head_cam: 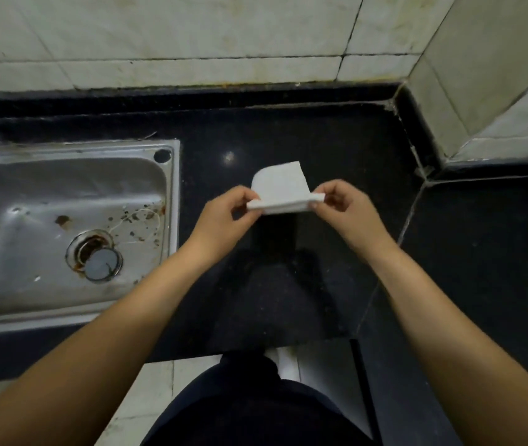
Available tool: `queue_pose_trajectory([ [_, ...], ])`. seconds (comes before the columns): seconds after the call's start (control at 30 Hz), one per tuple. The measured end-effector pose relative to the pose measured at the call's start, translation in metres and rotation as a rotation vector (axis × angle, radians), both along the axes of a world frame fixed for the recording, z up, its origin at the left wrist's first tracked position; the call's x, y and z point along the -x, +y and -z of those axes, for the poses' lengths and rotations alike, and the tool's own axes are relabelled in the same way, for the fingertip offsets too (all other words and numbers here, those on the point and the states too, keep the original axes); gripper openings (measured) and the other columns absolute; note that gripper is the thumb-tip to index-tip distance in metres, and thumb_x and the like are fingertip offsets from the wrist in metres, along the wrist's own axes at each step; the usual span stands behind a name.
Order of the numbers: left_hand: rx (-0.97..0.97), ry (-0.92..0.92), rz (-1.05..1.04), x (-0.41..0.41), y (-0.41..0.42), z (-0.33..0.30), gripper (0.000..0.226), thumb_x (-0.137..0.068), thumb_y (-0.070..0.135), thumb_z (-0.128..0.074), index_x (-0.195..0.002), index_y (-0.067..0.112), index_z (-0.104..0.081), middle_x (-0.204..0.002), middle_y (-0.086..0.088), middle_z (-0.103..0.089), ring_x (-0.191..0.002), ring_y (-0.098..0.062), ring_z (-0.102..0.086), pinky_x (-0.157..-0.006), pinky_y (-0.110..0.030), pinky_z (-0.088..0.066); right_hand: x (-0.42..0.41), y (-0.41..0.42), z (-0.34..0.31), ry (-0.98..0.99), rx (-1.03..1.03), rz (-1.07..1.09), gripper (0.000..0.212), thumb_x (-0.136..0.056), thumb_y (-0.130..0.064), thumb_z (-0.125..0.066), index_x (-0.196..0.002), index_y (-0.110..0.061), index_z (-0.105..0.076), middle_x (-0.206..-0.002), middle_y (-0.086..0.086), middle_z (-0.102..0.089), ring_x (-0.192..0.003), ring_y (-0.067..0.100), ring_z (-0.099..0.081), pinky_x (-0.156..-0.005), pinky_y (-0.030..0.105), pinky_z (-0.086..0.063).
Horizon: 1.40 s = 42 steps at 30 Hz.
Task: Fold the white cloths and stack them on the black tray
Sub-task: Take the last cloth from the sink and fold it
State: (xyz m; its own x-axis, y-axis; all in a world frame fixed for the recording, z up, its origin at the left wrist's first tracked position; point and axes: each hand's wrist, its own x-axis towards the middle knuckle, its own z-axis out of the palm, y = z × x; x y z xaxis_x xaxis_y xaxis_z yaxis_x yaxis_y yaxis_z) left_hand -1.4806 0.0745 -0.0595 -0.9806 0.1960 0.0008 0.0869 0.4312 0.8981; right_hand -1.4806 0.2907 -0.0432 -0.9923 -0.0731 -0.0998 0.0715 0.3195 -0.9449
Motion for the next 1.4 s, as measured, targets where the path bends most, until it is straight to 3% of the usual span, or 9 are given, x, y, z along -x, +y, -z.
queue_pose_trajectory([
  [0.07, 0.052, -0.172, 0.067, -0.019, -0.006, 0.024, 0.015, -0.087, 0.013, -0.064, -0.085, 0.028, -0.062, -0.085, 0.015, -0.066, -0.083, 0.001, -0.063, -0.08, -0.023, -0.048, -0.024, 0.002, 0.027, -0.148, -0.043, -0.045, 0.018, -0.087, -0.005, -0.064, -0.083, -0.023, -0.06, -0.081, -0.002, -0.062, -0.073, 0.005, -0.055, -0.069, 0.012, -0.044],
  [0.2, 0.04, -0.382, 0.152, -0.03, -0.012, 0.043, 0.012, -0.089, 0.017, -0.061, -0.087, 0.028, -0.066, -0.088, 0.013, -0.069, -0.083, 0.005, -0.064, -0.077, -0.015, -0.045, -0.047, 0.005, 0.051, -0.361, -0.082, -0.098, 0.008, -0.087, -0.008, -0.064, -0.094, -0.012, -0.063, -0.086, 0.005, -0.063, -0.076, 0.009, -0.055, -0.065, 0.009, -0.044],
  [0.43, 0.173, -0.281, 0.038, 0.049, 0.007, 0.051, 0.011, -0.091, 0.023, -0.058, -0.096, 0.019, -0.067, -0.086, 0.005, -0.065, -0.08, -0.01, -0.059, -0.074, -0.023, -0.046, 0.029, 0.004, 0.06, -0.32, -0.095, 0.131, 0.016, -0.09, -0.014, -0.061, -0.105, -0.013, -0.065, -0.091, 0.0, -0.06, -0.084, 0.01, -0.055, -0.074, 0.019, -0.043],
  [0.57, 0.314, -0.264, 0.013, 0.095, 0.021, 0.061, 0.007, -0.092, 0.022, -0.055, -0.093, 0.022, -0.062, -0.076, 0.015, -0.055, -0.073, -0.002, -0.052, -0.063, -0.017, -0.039, 0.074, -0.006, 0.072, -0.336, -0.295, 0.185, 0.023, -0.092, -0.017, -0.057, -0.114, -0.013, -0.062, -0.098, -0.002, -0.057, -0.091, 0.012, -0.053, -0.078, 0.023, -0.04],
  [0.77, 0.545, -0.241, 0.026, 0.102, 0.023, 0.08, 0.017, -0.09, 0.024, -0.057, -0.107, 0.019, -0.055, -0.097, 0.001, -0.054, -0.094, -0.018, -0.054, -0.094, -0.041, -0.045, 0.084, -0.018, 0.091, -0.354, -0.622, 0.141, 0.025, -0.092, -0.02, -0.053, -0.116, -0.014, -0.056, -0.113, 0.008, -0.057, -0.101, 0.025, -0.057, -0.089, 0.04, -0.048],
  [1.0, 0.765, -0.29, -0.129, 0.068, 0.029, 0.082, 0.048, -0.09, 0.049, -0.049, -0.119, 0.011, -0.05, -0.122, -0.008, -0.051, -0.115, -0.026, -0.046, -0.096, -0.042, -0.036, 0.067, -0.026, 0.088, -0.419, -0.933, 0.095, 0.048, -0.094, -0.041, -0.049, -0.126, -0.004, -0.047, -0.128, 0.016, -0.053, -0.117, 0.032, -0.052, -0.094, 0.043, -0.041],
  [1.13, 0.832, -0.326, -0.105, 0.063, 0.045, 0.08, 0.041, -0.092, 0.039, -0.05, -0.122, 0.011, -0.049, -0.128, -0.01, -0.046, -0.119, -0.026, -0.042, -0.097, -0.041, -0.035, 0.062, -0.043, 0.087, -0.397, -1.003, 0.065, 0.035, -0.095, -0.032, -0.049, -0.12, -0.008, -0.053, -0.124, 0.012, -0.057, -0.114, 0.028, -0.053, -0.093, 0.039, -0.038],
  [1.23, 0.692, -0.333, -0.133, 0.062, 0.048, 0.072, 0.028, -0.092, 0.03, -0.051, -0.114, 0.013, -0.053, -0.118, -0.006, -0.05, -0.113, -0.024, -0.046, -0.095, -0.039, -0.037, 0.057, -0.04, 0.083, -0.402, -0.756, 0.153, 0.023, -0.092, -0.023, -0.05, -0.109, -0.01, -0.056, -0.11, 0.009, -0.062, -0.102, 0.027, -0.058, -0.086, 0.038, -0.043],
  [1.4, -0.093, -0.525, -0.317, 0.047, 0.043, 0.036, 0.022, -0.09, 0.017, -0.058, -0.11, 0.016, -0.048, -0.099, 0.004, -0.056, -0.084, -0.007, -0.056, -0.064, -0.021, -0.045, 0.034, -0.021, 0.048, -0.426, -0.099, 0.366, 0.023, -0.091, -0.019, -0.057, -0.112, -0.011, -0.056, -0.104, 0.001, -0.059, -0.095, 0.016, -0.058, -0.077, 0.029, -0.048],
])
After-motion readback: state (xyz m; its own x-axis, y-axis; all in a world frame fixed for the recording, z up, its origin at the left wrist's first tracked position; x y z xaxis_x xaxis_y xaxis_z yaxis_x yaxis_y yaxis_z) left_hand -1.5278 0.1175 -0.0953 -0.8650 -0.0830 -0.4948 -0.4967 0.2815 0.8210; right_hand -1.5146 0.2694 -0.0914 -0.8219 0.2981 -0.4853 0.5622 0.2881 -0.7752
